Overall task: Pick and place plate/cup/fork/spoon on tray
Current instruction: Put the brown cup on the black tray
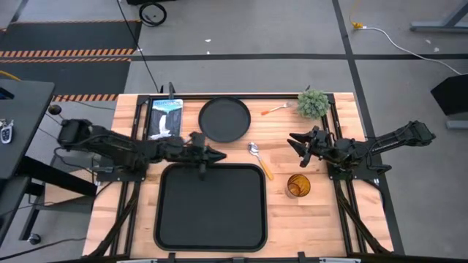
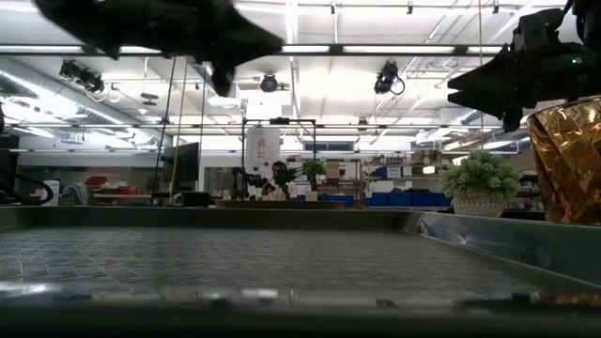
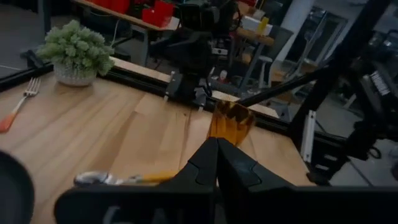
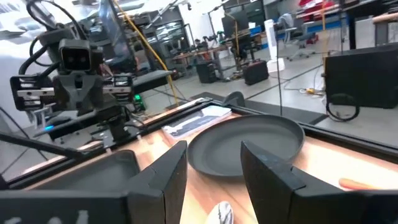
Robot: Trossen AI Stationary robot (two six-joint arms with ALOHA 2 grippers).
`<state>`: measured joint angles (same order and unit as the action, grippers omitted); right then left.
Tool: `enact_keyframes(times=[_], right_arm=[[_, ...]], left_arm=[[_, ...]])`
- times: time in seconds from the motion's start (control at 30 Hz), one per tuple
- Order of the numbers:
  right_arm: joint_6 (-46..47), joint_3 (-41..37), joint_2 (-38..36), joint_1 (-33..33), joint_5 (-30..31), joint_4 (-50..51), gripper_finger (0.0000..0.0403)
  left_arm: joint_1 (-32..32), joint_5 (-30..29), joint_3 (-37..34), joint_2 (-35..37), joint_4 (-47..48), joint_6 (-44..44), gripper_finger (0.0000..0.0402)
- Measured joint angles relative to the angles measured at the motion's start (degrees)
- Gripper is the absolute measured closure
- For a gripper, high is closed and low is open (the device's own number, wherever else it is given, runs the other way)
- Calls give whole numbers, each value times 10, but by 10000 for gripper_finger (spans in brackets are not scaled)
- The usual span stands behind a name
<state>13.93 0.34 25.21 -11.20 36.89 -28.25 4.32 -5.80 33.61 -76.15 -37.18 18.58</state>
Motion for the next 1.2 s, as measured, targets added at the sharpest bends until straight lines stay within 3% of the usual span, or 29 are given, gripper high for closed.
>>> enact_keyframes(times=[0.33, 0.5, 0.73, 0.9, 1.07, 1.2], right_arm=[[-17, 16, 0, 0, -23, 40, 246], [-9, 44, 0, 0, -22, 108, 246], [99, 131, 18, 0, -11, 353, 246], [160, 188, 62, -11, -67, 482, 248], [206, 257, 123, -40, -104, 590, 251], [256, 334, 179, -56, -112, 716, 252]], left_arm=[[2, 74, 185, -178, 88, 18, 390], [9, 102, 305, -258, 167, 18, 390], [18, 102, 467, -352, 306, 15, 377], [21, 102, 557, -405, 364, 18, 329], [24, 102, 610, -436, 396, 20, 289], [24, 102, 618, -435, 426, 29, 281]])
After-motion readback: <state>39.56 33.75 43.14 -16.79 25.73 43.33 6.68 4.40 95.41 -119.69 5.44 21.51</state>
